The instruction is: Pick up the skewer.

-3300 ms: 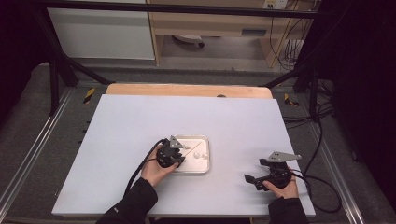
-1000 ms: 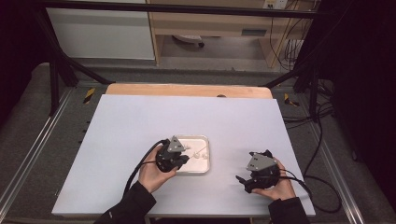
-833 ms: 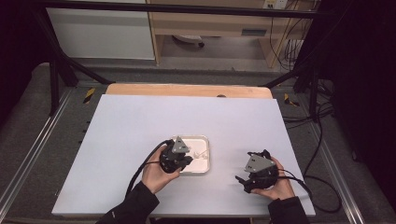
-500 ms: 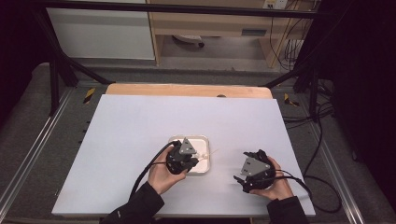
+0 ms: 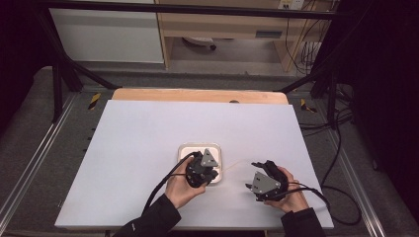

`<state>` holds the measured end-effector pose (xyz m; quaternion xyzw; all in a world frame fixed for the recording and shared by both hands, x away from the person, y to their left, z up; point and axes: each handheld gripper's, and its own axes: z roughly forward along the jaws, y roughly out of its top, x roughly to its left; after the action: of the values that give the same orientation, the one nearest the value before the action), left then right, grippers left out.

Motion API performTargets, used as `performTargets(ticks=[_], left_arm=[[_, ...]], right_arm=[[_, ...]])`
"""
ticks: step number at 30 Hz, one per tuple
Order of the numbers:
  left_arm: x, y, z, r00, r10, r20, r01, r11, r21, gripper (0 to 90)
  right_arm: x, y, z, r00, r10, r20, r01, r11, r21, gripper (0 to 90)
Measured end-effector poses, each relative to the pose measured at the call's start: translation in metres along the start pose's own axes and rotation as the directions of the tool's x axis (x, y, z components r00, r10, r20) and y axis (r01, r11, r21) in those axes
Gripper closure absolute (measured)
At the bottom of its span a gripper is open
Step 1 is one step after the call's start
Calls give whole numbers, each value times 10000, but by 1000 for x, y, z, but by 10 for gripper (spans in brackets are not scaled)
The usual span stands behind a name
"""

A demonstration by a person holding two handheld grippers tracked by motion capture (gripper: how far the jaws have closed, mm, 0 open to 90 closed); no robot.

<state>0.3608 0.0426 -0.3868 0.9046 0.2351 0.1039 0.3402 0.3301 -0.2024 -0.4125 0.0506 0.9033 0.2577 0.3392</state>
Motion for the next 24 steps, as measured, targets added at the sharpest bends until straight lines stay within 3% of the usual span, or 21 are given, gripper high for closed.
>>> performTargets(ticks=[11,18,24], left_arm=[[-13,10,6,9993,321,201,-320,9995,-49,889],[-18,16,7,9986,436,284,-433,9990,-111,889],[-22,18,9,9979,455,457,-450,9989,-117,889]], right_arm=[[2,1,0,9936,-1129,-23,1129,9936,-91,391],[4,3,1,9820,-1889,53,1889,9820,-69,424],[5,5,3,9660,-2571,268,2576,9661,-176,499]])
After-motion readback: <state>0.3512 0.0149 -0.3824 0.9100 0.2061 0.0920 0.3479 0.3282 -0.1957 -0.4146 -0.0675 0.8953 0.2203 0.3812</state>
